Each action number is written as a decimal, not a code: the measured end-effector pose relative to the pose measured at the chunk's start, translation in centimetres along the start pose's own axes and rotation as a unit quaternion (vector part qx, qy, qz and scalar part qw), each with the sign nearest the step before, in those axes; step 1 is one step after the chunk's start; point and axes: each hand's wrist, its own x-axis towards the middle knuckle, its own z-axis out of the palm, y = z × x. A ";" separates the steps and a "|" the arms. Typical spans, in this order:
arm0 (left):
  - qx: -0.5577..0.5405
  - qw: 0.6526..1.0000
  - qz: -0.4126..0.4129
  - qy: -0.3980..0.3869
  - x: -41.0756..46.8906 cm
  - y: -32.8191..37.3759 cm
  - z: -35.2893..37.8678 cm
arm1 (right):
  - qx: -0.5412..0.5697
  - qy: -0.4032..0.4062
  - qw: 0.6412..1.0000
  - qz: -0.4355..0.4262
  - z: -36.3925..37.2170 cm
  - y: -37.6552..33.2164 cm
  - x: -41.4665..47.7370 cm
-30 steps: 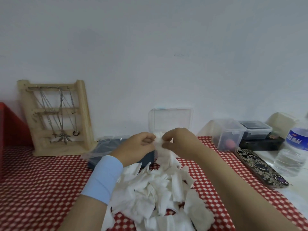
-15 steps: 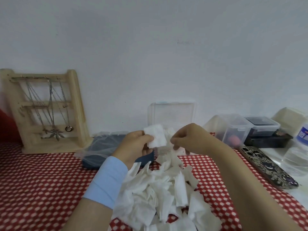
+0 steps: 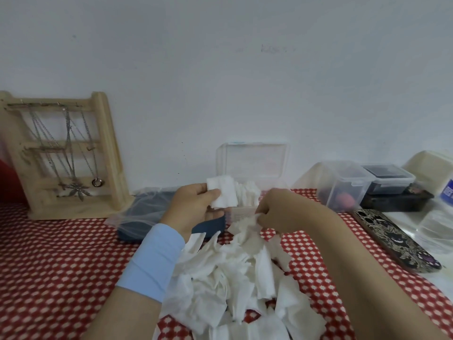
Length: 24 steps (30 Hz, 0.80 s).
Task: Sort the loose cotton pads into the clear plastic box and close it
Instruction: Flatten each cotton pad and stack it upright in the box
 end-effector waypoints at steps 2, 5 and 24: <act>0.016 1.000 0.008 0.018 0.1 -0.1 -0.1 | 0.076 0.007 0.997 0.001 -1.2 0.5 -0.7; 0.029 0.999 0.020 0.034 0.0 0.1 0.0 | 0.148 0.005 0.989 -0.023 -2.3 1.0 -1.6; -0.025 0.996 -0.008 -0.089 -0.9 0.2 1.9 | 0.308 0.144 0.940 0.003 -1.6 -1.2 -1.2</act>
